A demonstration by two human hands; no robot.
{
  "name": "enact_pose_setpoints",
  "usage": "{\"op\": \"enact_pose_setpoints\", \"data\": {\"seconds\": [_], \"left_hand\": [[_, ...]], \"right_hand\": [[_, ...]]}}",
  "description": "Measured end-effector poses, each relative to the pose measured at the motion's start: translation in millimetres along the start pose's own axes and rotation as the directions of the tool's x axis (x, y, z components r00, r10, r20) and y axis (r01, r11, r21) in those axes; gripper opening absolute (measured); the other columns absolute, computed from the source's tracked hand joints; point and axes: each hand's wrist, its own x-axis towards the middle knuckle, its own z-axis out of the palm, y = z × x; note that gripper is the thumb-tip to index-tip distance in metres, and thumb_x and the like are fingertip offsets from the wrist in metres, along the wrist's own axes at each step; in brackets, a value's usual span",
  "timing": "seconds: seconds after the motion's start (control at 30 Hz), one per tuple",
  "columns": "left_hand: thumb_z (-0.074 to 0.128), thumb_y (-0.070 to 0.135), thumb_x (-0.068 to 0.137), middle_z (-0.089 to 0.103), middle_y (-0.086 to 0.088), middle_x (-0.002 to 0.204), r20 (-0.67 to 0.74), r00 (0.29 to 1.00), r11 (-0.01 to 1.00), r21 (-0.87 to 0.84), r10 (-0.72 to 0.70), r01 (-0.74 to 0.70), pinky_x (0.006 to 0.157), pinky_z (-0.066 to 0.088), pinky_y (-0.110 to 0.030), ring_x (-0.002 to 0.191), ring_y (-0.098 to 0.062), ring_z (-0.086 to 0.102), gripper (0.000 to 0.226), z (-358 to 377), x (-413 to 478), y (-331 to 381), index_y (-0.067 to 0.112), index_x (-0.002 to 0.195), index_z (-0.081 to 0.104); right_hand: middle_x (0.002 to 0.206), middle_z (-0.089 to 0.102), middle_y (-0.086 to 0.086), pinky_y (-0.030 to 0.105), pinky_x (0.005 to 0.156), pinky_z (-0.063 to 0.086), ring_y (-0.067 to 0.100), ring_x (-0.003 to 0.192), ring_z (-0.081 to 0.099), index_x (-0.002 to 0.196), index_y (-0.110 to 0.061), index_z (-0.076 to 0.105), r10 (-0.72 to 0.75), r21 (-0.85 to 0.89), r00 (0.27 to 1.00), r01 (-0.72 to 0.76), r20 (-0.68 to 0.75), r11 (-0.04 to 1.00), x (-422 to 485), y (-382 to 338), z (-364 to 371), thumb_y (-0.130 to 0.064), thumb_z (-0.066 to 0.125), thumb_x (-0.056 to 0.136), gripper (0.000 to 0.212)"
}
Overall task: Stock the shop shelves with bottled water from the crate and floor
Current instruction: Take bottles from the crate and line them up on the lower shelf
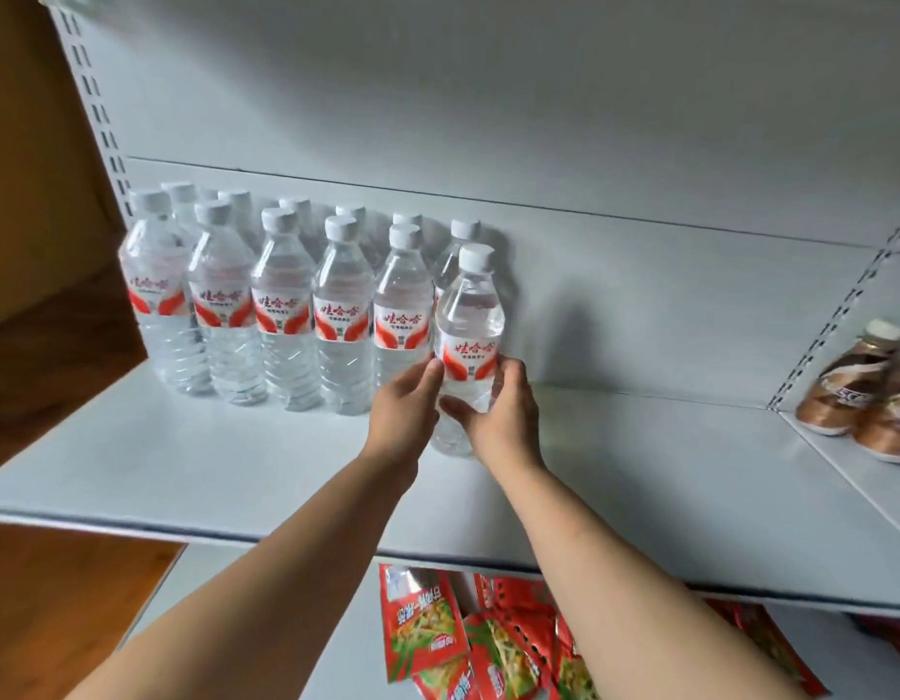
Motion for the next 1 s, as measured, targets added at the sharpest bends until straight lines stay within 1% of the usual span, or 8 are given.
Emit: {"op": "enact_pose_setpoints", "data": {"seconds": [0.07,0.17,0.27,0.4,0.53,0.8,0.9,1.0], "left_hand": [[0.045,0.038,0.096,0.069,0.002,0.110,-0.024,0.999,0.999,0.016,0.031,-0.030,0.098,0.045,-0.035,0.109,-0.013,0.060,0.033,0.5,5.4,-2.5,0.020,0.114,0.065],[0.044,0.044,0.095,0.069,0.002,0.111,-0.061,0.997,0.998,0.027,0.053,-0.052,0.101,0.044,-0.037,0.110,-0.013,0.060,0.039,2.9,5.6,-5.4,0.018,0.115,0.065],[0.042,0.041,0.096,0.068,0.002,0.113,-0.106,0.992,0.996,0.060,0.067,-0.060,0.101,0.044,-0.037,0.109,-0.014,0.060,0.039,8.7,2.7,-7.6,0.018,0.118,0.064],[0.039,0.040,0.097,0.065,0.007,0.098,-0.192,0.978,0.991,0.114,0.086,-0.065,0.097,0.046,-0.035,0.104,-0.017,0.060,0.037,13.1,4.2,-7.9,0.019,0.113,0.065],[0.036,0.043,0.097,0.059,0.009,0.094,-0.196,0.980,0.997,0.073,0.040,-0.027,0.099,0.044,-0.038,0.104,-0.022,0.057,0.043,13.3,9.9,-12.8,0.016,0.117,0.063],[0.038,0.039,0.098,0.060,0.016,0.084,-0.191,0.982,0.999,0.035,-0.006,0.012,0.086,0.043,-0.031,0.095,-0.016,0.060,0.025,11.2,17.8,-10.6,0.030,0.087,0.059],[0.041,0.036,0.098,0.062,0.009,0.093,-0.203,0.976,0.991,0.090,-0.076,0.096,0.086,0.038,-0.028,0.103,-0.018,0.058,0.029,15.1,2.4,6.1,0.021,0.108,0.064],[0.046,0.035,0.096,0.063,0.002,0.104,-0.199,0.971,0.970,0.172,-0.136,0.171,0.089,0.039,-0.028,0.107,-0.018,0.058,0.034,20.5,-17.0,43.7,0.014,0.117,0.062]], "right_hand": [[0.122,0.058,0.005,0.025,0.090,0.042,0.021,0.112,0.054,0.122,-0.015,0.045,-0.037,-0.013,0.998,0.038,0.046,0.999,3.0,7.0,2.2,-0.005,0.074,0.072,0.059],[0.121,0.058,0.007,0.032,0.095,0.045,0.022,0.112,0.054,0.120,-0.012,0.046,-0.071,-0.028,0.997,0.071,0.003,0.997,7.5,14.1,8.6,0.003,0.066,0.075,0.052],[0.122,0.058,0.007,0.031,0.095,0.045,0.022,0.112,0.055,0.120,-0.011,0.046,-0.064,-0.022,0.998,0.063,-0.020,0.998,10.2,13.9,14.3,0.004,0.063,0.077,0.048],[0.122,0.057,0.007,0.021,0.087,0.039,0.021,0.112,0.054,0.119,-0.010,0.046,-0.064,-0.042,0.998,0.063,-0.011,0.997,17.9,12.1,13.6,0.003,0.062,0.079,0.045],[0.121,0.059,0.007,0.025,0.089,0.043,0.022,0.111,0.056,0.117,-0.010,0.047,-0.064,-0.038,0.998,0.064,-0.007,0.997,30.6,13.9,14.8,0.000,0.067,0.077,0.046],[0.126,0.057,0.005,0.025,0.093,0.043,0.019,0.115,0.055,0.125,-0.014,0.046,-0.014,-0.015,0.999,0.015,0.041,1.000,40.1,15.6,10.2,-0.003,0.072,0.075,0.057],[0.136,0.049,0.006,0.030,0.103,0.040,0.021,0.123,0.048,0.136,-0.015,0.038,0.082,-0.067,0.994,-0.078,0.066,0.995,33.3,0.5,-4.7,-0.008,0.072,0.077,0.069],[0.137,0.049,0.008,0.034,0.104,0.039,0.023,0.124,0.048,0.134,-0.011,0.042,0.143,-0.112,0.989,-0.136,0.050,0.984,20.6,-29.2,-36.2,-0.008,0.070,0.079,0.061]]}}
